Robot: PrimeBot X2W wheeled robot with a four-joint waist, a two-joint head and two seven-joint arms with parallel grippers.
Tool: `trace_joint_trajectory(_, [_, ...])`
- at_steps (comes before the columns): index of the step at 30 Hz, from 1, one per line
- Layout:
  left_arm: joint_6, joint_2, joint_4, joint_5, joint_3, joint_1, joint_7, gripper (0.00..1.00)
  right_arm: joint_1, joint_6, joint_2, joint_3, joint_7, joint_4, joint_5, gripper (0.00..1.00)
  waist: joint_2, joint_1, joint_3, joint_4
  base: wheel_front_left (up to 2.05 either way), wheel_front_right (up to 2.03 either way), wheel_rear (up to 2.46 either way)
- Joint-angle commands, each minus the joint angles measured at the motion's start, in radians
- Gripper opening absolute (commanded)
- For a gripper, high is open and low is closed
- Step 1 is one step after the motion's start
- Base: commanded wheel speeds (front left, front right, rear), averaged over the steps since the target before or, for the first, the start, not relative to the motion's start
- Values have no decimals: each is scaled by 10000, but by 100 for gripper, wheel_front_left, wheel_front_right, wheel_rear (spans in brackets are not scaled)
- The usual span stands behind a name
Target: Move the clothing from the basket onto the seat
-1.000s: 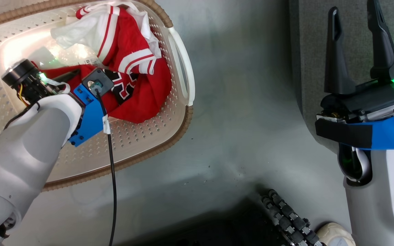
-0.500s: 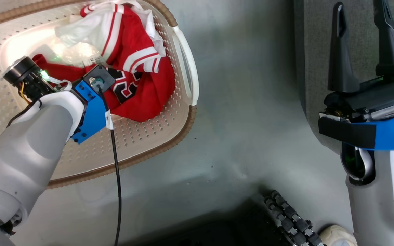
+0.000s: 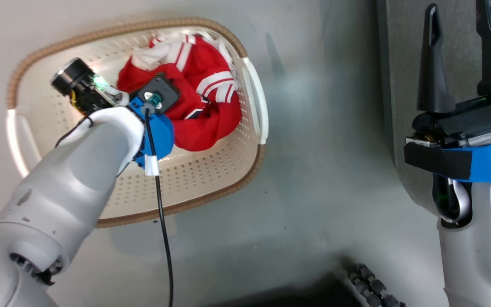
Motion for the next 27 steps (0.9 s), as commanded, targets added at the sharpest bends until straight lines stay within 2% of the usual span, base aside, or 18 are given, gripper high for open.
trace_joint_trajectory(1, [-9,-94,22,-17,-9,-64,-189,0,-6,1,16,-52,-36,35,-56,100,0,0,-462,357,0,0,0])
trace_joint_trajectory(8, [-9,-578,-251,-556,360,237,-794,0,335,1,-62,-265,-34,295,-317,100,0,0,-1682,978,0,0,0])
trace_joint_trajectory(10, [103,-662,-708,-586,673,256,-824,0,447,1,-138,-329,-36,403,-336,100,0,0,-2074,1153,0,0,0])
trace_joint_trajectory(18, [507,-277,-2888,-231,2233,1235,-817,0,1049,1,-290,-471,-34,821,-331,100,0,0,-3688,1614,0,0,0])
trace_joint_trajectory(27, [559,-90,-4467,456,3887,2339,-819,0,1890,1,-272,-592,-34,1198,-245,100,0,0,-5342,1893,0,0,0])
